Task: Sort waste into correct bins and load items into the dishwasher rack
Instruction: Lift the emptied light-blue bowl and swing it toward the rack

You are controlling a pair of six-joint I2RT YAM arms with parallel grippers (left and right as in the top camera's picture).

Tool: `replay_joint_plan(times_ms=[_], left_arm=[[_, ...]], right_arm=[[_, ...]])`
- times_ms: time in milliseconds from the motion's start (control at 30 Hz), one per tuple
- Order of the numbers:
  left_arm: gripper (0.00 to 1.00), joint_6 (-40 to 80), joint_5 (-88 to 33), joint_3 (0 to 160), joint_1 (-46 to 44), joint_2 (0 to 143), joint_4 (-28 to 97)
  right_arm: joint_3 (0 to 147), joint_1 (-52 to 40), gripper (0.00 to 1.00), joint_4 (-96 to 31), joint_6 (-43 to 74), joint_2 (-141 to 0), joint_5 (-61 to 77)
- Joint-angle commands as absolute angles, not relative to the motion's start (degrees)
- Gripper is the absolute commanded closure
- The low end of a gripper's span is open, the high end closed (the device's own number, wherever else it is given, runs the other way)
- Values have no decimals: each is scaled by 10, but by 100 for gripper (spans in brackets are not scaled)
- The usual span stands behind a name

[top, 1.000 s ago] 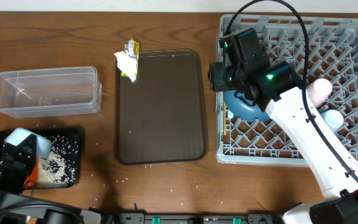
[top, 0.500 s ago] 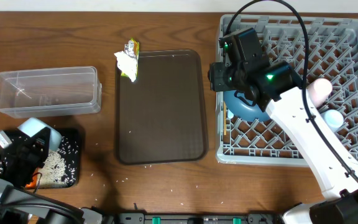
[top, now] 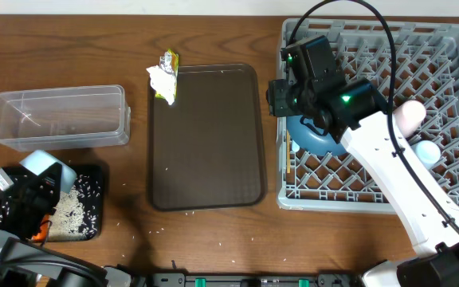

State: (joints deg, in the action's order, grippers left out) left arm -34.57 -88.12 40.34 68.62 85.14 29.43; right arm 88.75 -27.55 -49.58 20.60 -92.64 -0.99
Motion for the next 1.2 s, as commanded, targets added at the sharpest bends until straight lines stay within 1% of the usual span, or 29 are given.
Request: replay_joint_plan(times_ms=[0, 33, 67, 133, 233, 333, 500, 800, 867, 1000, 1167], left_arm=[[94, -353, -882, 389, 692, 859, 282], [94, -317, -901, 389, 695, 859, 286], [93, -306, -900, 389, 694, 857, 298], [94, -356, -864, 385, 690, 856, 291], [94, -315, -888, 385, 693, 857, 260], [94, -309, -895, 385, 682, 853, 260], [94, -283, -882, 396, 639, 817, 262], [94, -100, -641, 450, 537, 625, 262], [94, -64, -600, 452, 503, 580, 264], [94, -43, -549, 454, 422, 565, 269], [94, -42, -396, 454, 278, 566, 297]], right_arm=[[889, -272, 42, -495, 210, -929, -10], [889, -272, 42, -495, 210, -929, -8], [889, -272, 42, -496, 210, -929, -4], [889, -272, 42, -496, 210, -929, -3], [889, -272, 42, -493, 210, -929, -3], [889, -272, 42, -493, 210, -929, -4], [889, -272, 43, -493, 209, -929, -4], [889, -267, 42, -493, 209, -924, -4], [889, -266, 42, -490, 209, -924, -4], [889, -253, 41, -472, 210, -924, -4], [890, -226, 41, -463, 223, -912, -4]])
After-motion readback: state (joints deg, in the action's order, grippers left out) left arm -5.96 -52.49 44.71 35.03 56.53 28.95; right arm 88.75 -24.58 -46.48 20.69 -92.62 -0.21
